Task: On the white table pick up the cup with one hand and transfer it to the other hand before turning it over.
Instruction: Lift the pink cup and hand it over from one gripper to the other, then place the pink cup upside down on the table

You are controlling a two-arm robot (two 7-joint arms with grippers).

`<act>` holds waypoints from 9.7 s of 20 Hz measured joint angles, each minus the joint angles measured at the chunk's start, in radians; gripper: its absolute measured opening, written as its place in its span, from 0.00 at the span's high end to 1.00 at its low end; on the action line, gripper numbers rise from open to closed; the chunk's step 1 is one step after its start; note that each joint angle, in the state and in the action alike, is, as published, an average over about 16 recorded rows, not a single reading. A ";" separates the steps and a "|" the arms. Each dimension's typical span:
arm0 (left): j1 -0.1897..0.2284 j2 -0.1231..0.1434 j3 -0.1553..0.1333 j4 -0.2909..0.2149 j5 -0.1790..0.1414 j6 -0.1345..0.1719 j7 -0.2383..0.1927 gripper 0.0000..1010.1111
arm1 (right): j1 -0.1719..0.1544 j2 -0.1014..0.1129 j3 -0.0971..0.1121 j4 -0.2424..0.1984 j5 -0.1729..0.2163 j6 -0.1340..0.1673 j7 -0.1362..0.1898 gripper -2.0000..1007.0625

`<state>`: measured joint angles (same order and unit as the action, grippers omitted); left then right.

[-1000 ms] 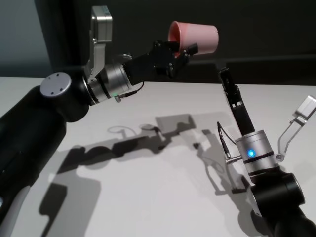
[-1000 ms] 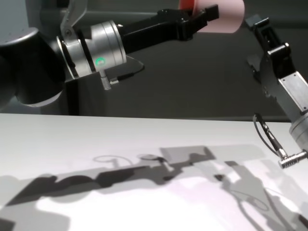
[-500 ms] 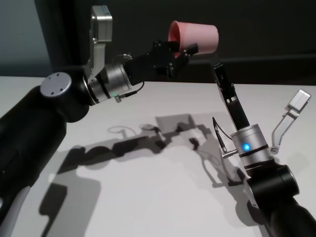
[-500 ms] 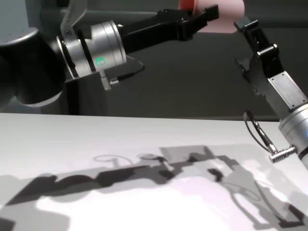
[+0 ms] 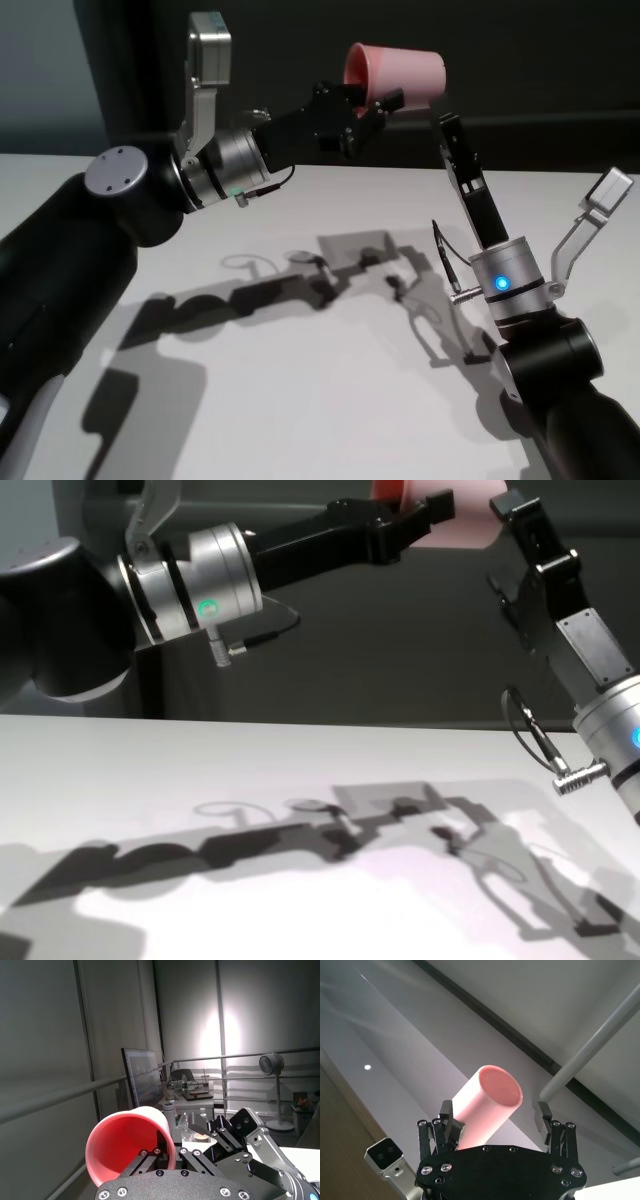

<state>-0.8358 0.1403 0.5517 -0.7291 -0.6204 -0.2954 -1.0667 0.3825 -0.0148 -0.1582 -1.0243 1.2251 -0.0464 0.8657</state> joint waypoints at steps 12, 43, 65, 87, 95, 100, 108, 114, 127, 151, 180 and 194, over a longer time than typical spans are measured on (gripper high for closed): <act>0.000 0.000 0.000 0.000 0.000 0.000 0.000 0.95 | 0.074 -0.014 -0.010 0.119 0.066 0.004 0.105 0.01; 0.000 0.000 0.000 0.000 0.000 0.000 0.000 0.95 | 0.237 -0.047 -0.018 0.383 0.164 0.011 0.275 0.01; 0.000 0.000 0.000 0.000 0.000 0.000 0.000 0.95 | 0.321 -0.093 0.020 0.538 0.146 0.039 0.367 0.01; 0.000 0.000 0.000 0.000 0.000 0.000 0.000 0.95 | 0.303 -0.100 0.036 0.498 0.109 0.040 0.355 0.10; 0.000 0.000 0.000 0.000 0.000 0.000 0.000 0.95 | 0.303 -0.100 0.036 0.499 0.111 0.039 0.355 0.18; 0.000 0.000 0.000 0.000 0.000 0.000 0.000 0.95 | 0.303 -0.099 0.036 0.500 0.112 0.039 0.356 0.21; 0.000 0.000 0.000 0.000 0.000 0.000 0.000 0.95 | 0.303 -0.099 0.036 0.501 0.113 0.039 0.356 0.22; 0.000 0.000 0.000 0.000 0.000 0.000 0.000 0.95 | 0.303 -0.099 0.036 0.501 0.114 0.039 0.357 0.22; 0.000 0.000 0.000 0.000 0.000 0.000 0.001 0.92 | 0.303 -0.099 0.035 0.501 0.114 0.039 0.358 0.22; 0.042 0.034 -0.009 -0.058 -0.003 0.013 0.027 0.17 | 0.303 -0.099 0.035 0.501 0.114 0.039 0.358 0.22; 0.544 0.178 -0.172 -0.682 0.168 0.278 0.918 0.01 | 0.304 -0.099 0.035 0.501 0.114 0.039 0.357 0.22; 0.659 0.133 -0.192 -0.710 0.281 0.263 1.067 0.01 | 0.304 -0.099 0.035 0.501 0.114 0.039 0.357 0.22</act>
<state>-0.1763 0.2732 0.3602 -1.4392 -0.3395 -0.0327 -0.0001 0.6861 -0.1142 -0.1234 -0.5229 1.3395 -0.0070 1.2229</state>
